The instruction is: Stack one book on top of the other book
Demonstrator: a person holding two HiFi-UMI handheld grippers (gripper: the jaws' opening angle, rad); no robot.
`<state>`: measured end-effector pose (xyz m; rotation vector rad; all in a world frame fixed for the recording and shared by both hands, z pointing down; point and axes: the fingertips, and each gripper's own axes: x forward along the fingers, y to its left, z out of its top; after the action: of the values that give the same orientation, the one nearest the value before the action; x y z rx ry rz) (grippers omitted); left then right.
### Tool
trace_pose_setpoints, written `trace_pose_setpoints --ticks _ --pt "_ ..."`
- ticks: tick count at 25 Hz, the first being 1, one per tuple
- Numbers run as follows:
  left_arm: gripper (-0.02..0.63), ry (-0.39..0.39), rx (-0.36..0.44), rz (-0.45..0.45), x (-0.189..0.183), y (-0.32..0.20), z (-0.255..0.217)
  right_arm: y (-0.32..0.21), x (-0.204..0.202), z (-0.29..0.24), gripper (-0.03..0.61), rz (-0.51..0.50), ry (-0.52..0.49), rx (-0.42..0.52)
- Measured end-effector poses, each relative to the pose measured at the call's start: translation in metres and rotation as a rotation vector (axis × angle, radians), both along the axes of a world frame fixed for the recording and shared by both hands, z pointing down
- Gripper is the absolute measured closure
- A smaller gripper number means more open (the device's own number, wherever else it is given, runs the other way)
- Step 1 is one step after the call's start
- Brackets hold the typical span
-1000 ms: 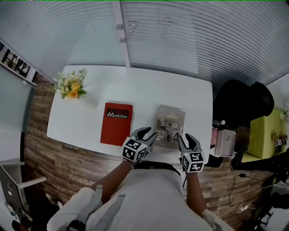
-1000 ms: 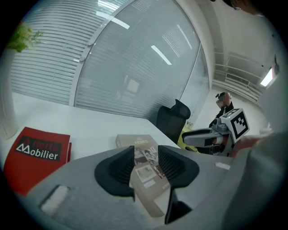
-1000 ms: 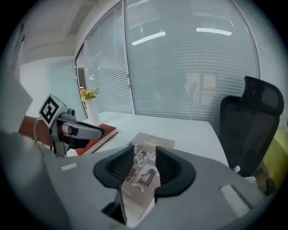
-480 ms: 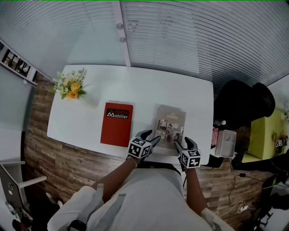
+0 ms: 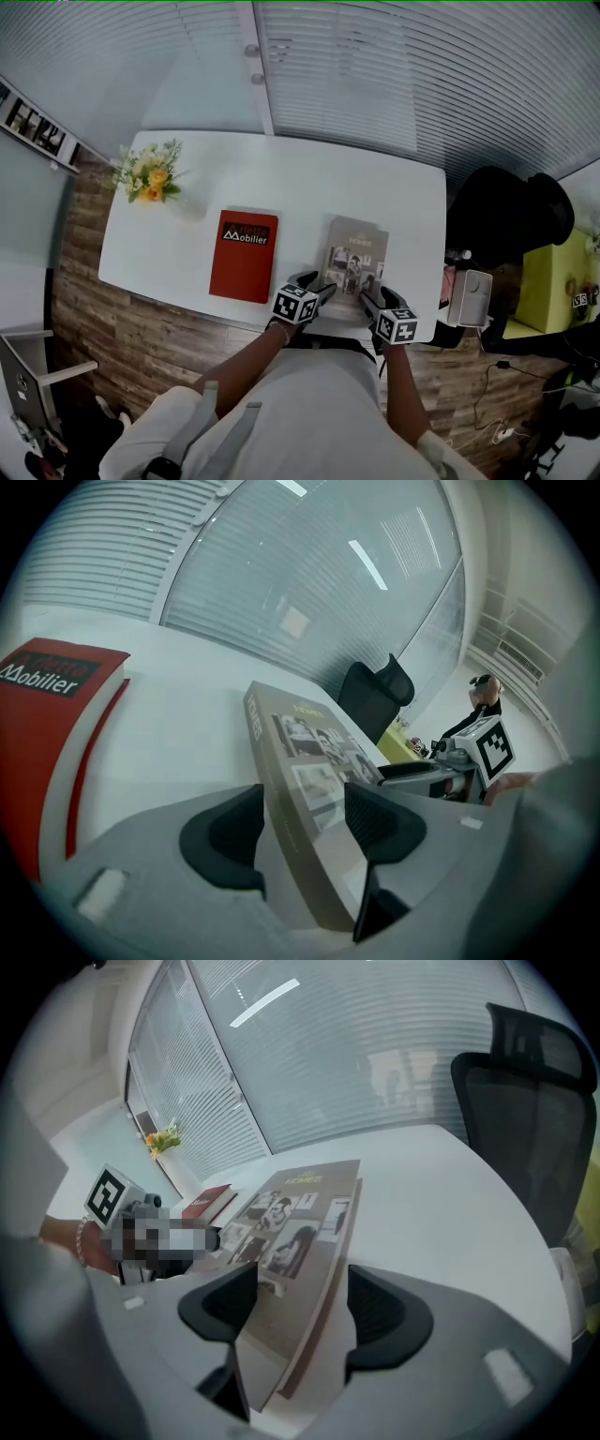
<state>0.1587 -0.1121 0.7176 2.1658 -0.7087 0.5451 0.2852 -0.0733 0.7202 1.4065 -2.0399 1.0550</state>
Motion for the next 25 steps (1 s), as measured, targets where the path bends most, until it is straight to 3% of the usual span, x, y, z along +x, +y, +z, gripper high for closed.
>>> trace_pose_setpoints --ticks 4,8,25 --pt "0.353 0.0 -0.011 0.02 0.004 0.004 0.004 0.001 -0.001 0.001 0.287 0.005 -0.05 -0.001" --pt "0.37 0.009 -0.012 0.021 0.005 0.005 0.004 0.002 -0.007 -0.001 0.35 -0.005 -0.086 0.004" --pt "0.387 0.014 0.022 -0.026 -0.006 0.002 -0.017 -0.001 -0.018 -0.025 0.354 0.0 -0.071 0.051"
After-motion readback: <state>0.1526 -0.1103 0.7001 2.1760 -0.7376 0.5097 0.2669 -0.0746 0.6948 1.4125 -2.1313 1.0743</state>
